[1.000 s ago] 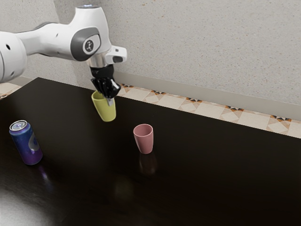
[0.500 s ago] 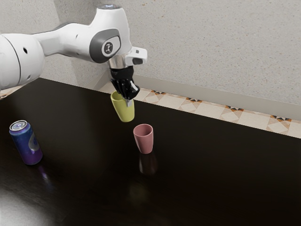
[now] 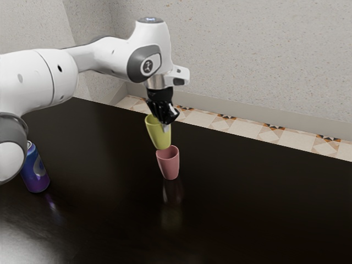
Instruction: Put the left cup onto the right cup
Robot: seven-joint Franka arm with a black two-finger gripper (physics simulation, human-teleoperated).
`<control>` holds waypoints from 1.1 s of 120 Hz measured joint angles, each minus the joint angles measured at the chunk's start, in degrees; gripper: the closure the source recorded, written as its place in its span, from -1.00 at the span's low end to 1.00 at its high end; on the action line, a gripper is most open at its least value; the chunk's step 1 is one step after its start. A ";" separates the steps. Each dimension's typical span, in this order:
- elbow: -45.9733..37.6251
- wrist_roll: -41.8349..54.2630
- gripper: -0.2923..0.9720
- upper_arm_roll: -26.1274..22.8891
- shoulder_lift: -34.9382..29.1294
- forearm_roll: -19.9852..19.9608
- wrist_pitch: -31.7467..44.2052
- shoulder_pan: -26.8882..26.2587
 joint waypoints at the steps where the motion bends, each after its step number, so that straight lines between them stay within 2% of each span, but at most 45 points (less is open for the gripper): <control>1: 0.04 0.00 0.70 -0.01 0.07 -0.01 0.00 0.00; 132: 2.29 0.15 0.70 -1.04 4.68 -0.39 0.54 0.96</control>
